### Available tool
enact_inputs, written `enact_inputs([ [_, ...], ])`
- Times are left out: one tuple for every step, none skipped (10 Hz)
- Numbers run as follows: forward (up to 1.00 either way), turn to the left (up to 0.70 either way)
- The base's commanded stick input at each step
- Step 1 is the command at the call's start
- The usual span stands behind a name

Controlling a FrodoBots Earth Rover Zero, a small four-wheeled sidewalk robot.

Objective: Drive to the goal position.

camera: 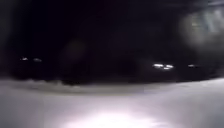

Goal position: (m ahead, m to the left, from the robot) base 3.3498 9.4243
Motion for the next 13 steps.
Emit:
enact_inputs([
  [0.0,1.0],
  [0.0,1.0],
  [0.0,1.0],
  [0.0,1.0],
  [0.0,1.0],
  [0.0,1.0],
  [0.0,1.0],
  [0.0,1.0],
  [0.0,1.0],
  [0.0,1.0],
  [0.0,1.0],
  [0.0,1.0],
  [0.0,1.0],
])
